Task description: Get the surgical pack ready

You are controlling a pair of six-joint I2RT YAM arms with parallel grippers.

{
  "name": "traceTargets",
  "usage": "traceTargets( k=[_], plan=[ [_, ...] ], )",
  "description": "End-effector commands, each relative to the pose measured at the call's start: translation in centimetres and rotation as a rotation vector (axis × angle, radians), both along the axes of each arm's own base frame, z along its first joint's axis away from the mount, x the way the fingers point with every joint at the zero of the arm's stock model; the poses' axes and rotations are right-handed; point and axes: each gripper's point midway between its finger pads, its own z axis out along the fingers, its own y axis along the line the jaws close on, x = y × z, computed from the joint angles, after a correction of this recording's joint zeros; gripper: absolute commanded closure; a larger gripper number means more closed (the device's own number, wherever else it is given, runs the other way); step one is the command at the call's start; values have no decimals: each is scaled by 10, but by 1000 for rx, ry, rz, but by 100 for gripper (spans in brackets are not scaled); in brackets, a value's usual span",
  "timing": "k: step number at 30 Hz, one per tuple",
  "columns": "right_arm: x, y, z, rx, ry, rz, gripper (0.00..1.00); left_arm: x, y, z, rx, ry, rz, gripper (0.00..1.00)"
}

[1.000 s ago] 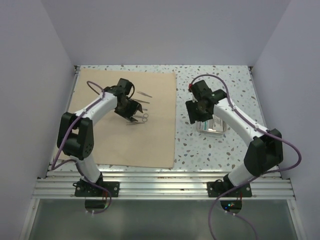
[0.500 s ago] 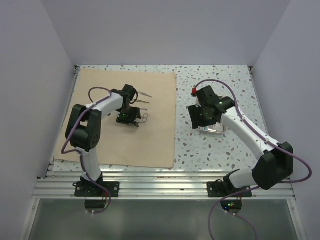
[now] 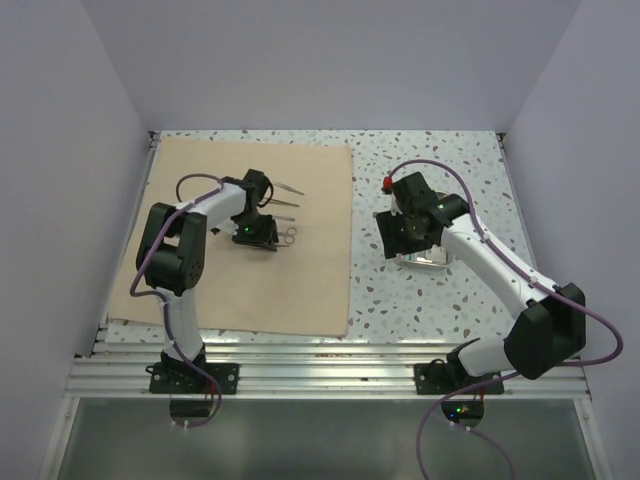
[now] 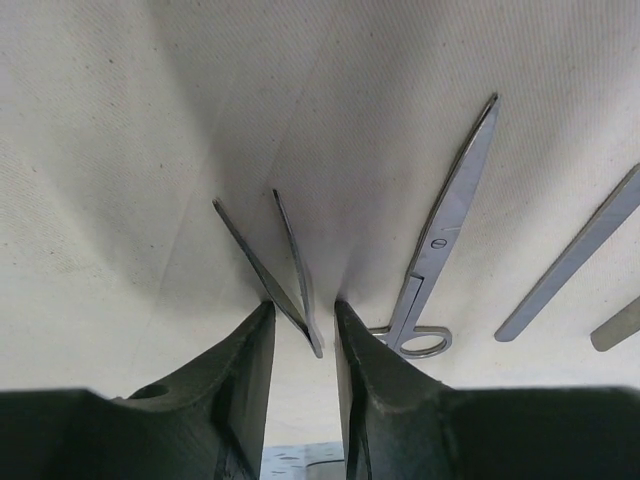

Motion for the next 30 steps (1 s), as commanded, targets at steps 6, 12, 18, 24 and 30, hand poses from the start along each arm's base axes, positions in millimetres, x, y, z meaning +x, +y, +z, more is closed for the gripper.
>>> traceTargets(
  k=[6,12,18,24,30],
  plan=[
    [11,6,5,10,-27,18,41,7,5,2,9,2,17,80],
    [13,10,7,24,-22,25,41,8,2,13,-3,-26,-18,100],
    [15,30,11,99,29,62,37,-3,-6,55,34,-104,-257,100],
    [26,89,22,367,119,84,27,-17,-53,96,-45,-421,-906,100],
    [54,136,37,602,145,10,28,-54,-117,139,-358,-920,-1319,100]
  ],
)
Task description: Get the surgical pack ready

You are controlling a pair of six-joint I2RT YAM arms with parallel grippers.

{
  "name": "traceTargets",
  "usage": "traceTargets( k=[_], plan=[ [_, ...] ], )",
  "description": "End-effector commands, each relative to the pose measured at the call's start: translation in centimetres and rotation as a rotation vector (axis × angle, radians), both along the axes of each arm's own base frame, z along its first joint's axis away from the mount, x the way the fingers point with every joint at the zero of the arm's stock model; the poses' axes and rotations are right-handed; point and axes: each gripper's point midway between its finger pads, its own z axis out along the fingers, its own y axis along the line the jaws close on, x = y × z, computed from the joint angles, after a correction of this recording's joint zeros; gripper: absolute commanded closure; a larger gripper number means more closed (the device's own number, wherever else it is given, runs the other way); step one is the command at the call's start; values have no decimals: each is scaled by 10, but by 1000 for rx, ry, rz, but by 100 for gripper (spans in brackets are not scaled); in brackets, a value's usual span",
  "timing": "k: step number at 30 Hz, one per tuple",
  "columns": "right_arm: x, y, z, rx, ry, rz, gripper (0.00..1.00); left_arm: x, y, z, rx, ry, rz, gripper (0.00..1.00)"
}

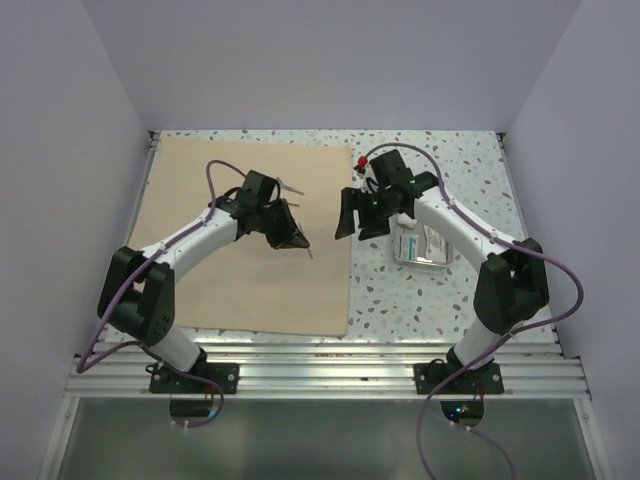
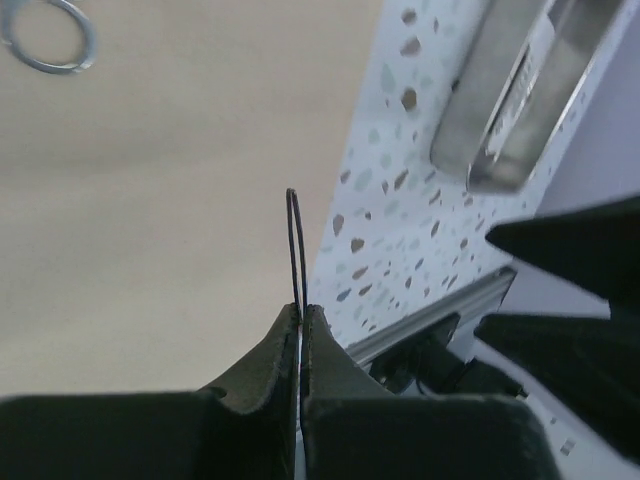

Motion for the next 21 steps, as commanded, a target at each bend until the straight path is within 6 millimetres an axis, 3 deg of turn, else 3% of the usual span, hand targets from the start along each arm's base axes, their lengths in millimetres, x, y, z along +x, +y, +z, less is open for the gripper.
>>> traceTargets(
  k=[1,4,8,16,21],
  plan=[
    [26,42,40,247,-33,-57,28,-18,-39,41,-220,-327,-380,100],
    [34,53,48,329,-54,-88,30,-32,-47,51,-261,-388,-477,100],
    [33,63,44,364,-24,-77,34,-43,-55,58,-312,-411,-551,100],
    [23,70,27,337,12,-72,41,-43,-64,67,-363,-425,-566,100],
    [14,70,16,321,40,-63,55,-39,-67,70,-364,-436,-565,100]
  ],
)
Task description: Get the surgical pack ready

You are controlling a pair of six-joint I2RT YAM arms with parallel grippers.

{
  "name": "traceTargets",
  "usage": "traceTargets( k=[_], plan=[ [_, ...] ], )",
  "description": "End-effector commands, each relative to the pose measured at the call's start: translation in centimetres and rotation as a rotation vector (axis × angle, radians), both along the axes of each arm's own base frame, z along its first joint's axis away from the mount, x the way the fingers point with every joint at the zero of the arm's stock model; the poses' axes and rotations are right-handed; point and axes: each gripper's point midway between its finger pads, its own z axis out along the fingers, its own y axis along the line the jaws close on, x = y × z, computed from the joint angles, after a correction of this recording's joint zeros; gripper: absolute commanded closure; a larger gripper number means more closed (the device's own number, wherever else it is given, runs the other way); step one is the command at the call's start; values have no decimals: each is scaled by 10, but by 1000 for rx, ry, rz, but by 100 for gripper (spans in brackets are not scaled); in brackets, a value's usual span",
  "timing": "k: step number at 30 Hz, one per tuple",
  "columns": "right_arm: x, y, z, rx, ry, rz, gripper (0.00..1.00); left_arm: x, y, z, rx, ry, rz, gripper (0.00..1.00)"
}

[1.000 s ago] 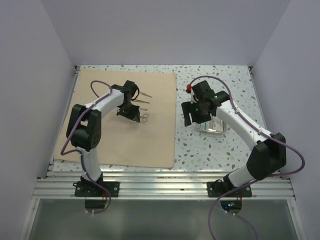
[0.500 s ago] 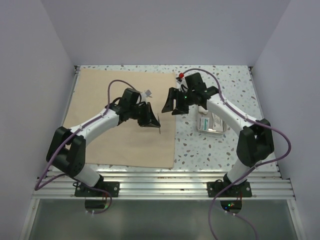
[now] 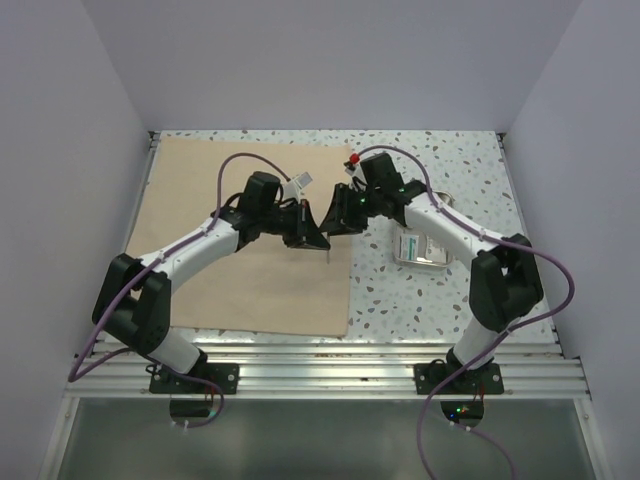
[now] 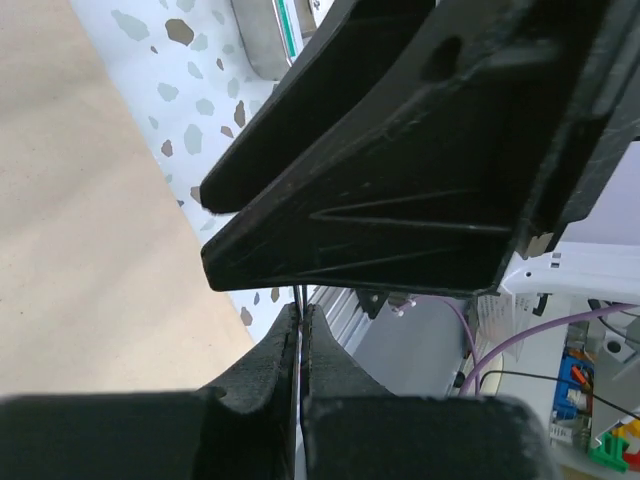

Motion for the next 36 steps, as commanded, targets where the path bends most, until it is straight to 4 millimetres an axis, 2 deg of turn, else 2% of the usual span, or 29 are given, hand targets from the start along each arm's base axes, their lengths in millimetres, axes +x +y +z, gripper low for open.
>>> traceTargets(
  k=[1,2,3,4,5,6,8,9,12,14,16,17,18,20,22,30,34,36],
  plan=[
    [-6,3,-2,20,14,15,62,7,-9,24,-60,-102,-41,100],
    [-6,2,-4,13,16,15,82,8,-10,24,-59,-101,-41,100],
    [-8,-1,-5,0,20,18,93,11,-11,23,-58,-99,-39,100],
    [-8,-3,-5,-10,21,14,100,14,-11,23,-54,-95,-34,100],
    [-4,-8,-7,-39,10,-5,100,18,-10,19,-35,-101,-26,92],
    [-3,-15,-7,-76,0,-3,100,23,-7,18,-17,-92,-14,68],
    [17,-44,-10,-178,-48,-61,100,33,-3,11,13,-92,10,47],
    [18,-60,-15,-235,-30,-81,100,41,5,9,35,-81,39,44],
    [48,-143,-23,-459,-44,-226,100,58,27,-5,105,-56,111,39],
    [59,-189,-29,-642,-62,-277,100,72,54,-27,240,1,205,39],
    [67,-223,-33,-758,-54,-318,100,82,80,-49,380,38,287,39],
    [70,-233,-38,-806,-48,-308,100,84,92,-61,433,88,312,40],
    [73,-253,-42,-876,-42,-346,100,85,98,-67,460,105,328,41],
    [74,-269,-52,-929,-20,-356,100,89,116,-81,547,151,391,44],
    [78,-284,-64,-971,-5,-380,100,94,125,-86,589,167,443,44],
    [80,-309,-103,-1069,55,-375,100,114,142,-102,714,257,577,48],
    [79,-315,-104,-1091,61,-381,91,120,151,-116,753,343,657,52],
    [79,-315,-105,-1093,71,-376,82,118,156,-120,770,413,709,53]
  ],
)
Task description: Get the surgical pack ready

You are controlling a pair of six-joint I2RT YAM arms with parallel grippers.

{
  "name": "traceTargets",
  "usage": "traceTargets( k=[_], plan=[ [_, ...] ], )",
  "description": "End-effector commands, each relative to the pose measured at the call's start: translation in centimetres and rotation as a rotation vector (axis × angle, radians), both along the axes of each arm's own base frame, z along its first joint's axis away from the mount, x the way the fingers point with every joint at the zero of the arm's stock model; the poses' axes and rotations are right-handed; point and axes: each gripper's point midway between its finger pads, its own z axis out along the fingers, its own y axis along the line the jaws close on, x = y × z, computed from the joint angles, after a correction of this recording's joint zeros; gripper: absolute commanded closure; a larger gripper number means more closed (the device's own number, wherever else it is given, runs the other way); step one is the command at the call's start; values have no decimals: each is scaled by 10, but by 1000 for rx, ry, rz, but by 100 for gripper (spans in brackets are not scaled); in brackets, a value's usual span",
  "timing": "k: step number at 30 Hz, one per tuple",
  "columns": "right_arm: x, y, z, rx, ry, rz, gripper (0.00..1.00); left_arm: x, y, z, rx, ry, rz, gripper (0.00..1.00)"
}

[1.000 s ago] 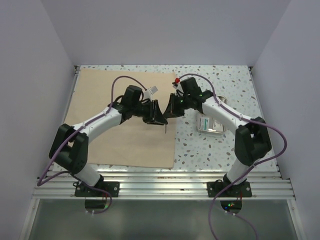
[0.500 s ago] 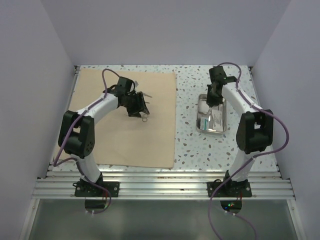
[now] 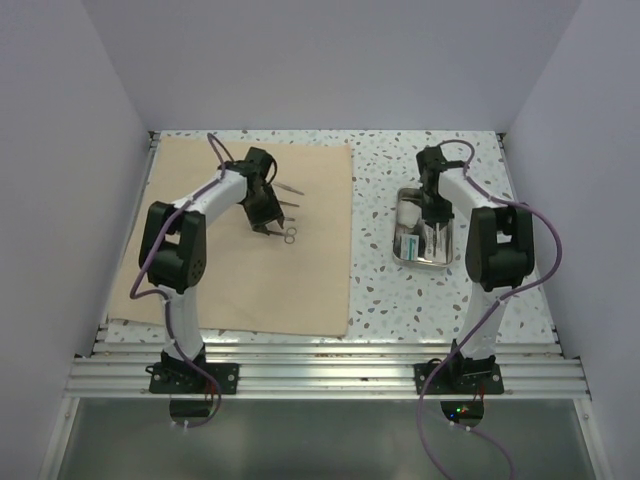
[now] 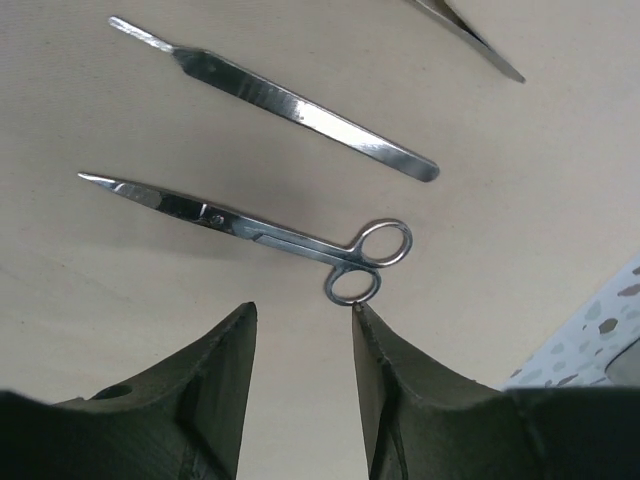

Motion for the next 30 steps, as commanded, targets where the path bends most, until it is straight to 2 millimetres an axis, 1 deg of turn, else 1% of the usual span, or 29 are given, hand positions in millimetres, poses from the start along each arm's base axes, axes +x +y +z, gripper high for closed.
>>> traceTargets(
  k=[1,2,3,4,6,7,10,11,13,14,16,17,18,20,23,24,25,27,28,30],
  plan=[
    [8,-9,9,-41,-28,-9,79,-3,21,-10,64,113,166,55],
    [8,-7,10,-35,-26,-6,76,-4,22,-12,68,135,187,55],
    [10,-6,12,-27,-33,-7,68,-5,22,-14,71,156,220,55],
    [12,-4,18,-23,-48,-8,63,-5,21,-15,77,180,232,55],
    [11,4,26,-15,-56,9,52,-4,20,-15,78,204,281,55],
    [13,10,32,-11,-68,20,50,-2,23,-14,97,200,301,55],
    [11,37,49,0,-100,85,46,0,23,-11,101,215,379,55],
    [8,54,58,5,-116,126,46,2,22,-9,91,214,396,55],
    [4,72,65,32,-134,163,45,6,20,-4,76,212,452,55],
    [0,85,67,53,-137,189,45,8,19,-3,70,211,466,55],
    [-6,96,73,91,-152,206,45,7,20,-3,66,230,514,55],
    [-8,102,80,105,-169,224,45,6,21,-4,68,239,542,55],
    [-11,103,78,112,-162,228,45,5,22,-8,77,255,557,55],
    [-13,103,82,115,-176,236,45,3,22,-10,83,275,586,55],
    [-17,100,86,113,-184,251,44,1,22,-18,89,297,617,55],
    [-20,100,84,116,-180,255,44,1,21,-20,86,304,630,55],
    [-20,101,86,126,-190,260,44,1,21,-25,89,310,636,55],
    [-25,101,83,133,-182,266,44,4,20,-30,85,315,652,55],
    [-25,101,86,137,-194,264,44,5,20,-31,85,315,662,55],
    [-29,101,82,143,-184,273,44,7,19,-35,84,313,673,55]
  ],
)
